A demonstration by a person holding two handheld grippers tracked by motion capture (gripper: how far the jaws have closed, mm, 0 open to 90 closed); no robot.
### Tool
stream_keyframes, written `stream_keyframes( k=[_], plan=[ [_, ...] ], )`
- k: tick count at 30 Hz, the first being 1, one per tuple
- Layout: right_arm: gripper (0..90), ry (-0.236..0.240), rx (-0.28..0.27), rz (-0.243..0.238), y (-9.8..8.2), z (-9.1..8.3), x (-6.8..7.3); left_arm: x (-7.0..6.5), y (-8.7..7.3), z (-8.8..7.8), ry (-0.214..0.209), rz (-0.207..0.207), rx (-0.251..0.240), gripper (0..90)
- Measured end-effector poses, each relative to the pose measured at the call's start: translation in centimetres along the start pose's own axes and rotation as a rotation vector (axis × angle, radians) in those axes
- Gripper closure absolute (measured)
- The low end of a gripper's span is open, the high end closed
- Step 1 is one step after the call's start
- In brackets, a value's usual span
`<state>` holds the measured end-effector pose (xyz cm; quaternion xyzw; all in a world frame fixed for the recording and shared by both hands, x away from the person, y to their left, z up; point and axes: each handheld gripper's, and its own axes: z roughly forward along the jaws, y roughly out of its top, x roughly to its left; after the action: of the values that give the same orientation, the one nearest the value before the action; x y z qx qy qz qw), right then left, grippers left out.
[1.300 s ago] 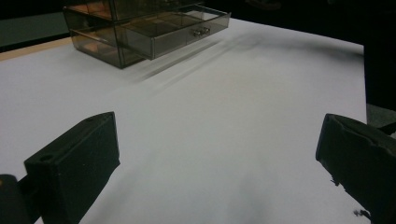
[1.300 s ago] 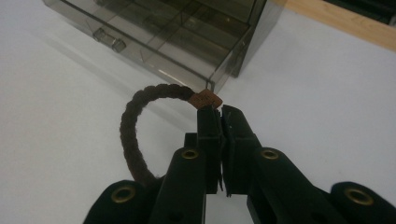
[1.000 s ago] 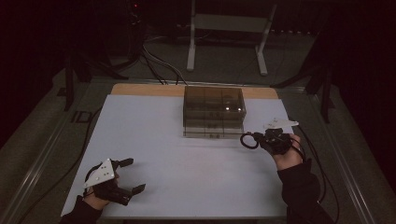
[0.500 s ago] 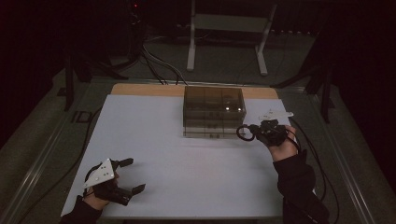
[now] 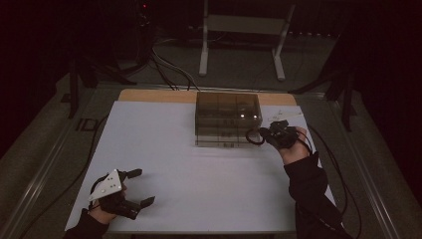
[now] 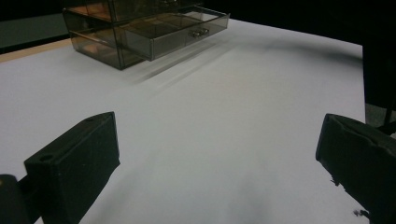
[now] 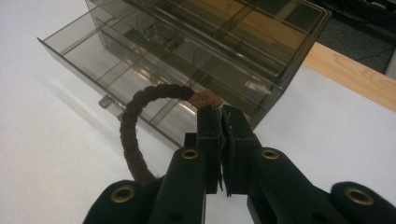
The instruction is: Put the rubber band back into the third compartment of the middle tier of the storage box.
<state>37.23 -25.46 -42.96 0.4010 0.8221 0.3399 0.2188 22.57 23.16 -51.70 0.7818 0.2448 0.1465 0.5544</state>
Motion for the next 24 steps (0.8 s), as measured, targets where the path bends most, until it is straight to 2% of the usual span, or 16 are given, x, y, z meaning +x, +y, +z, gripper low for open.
stream_keyframes(
  k=[12, 24],
  plan=[
    [86.5, 0.001, 0.011, -0.012, 1.7, 1.6, -0.1, 0.0, 0.0, 0.0, -0.001, 0.003, -0.001, 0.2],
    [86.5, 0.011, 0.048, 0.003, 1.4, 4.1, -0.5, 0.0, 0.0, 0.0, 0.001, 0.006, 0.001, 0.3]
  ],
)
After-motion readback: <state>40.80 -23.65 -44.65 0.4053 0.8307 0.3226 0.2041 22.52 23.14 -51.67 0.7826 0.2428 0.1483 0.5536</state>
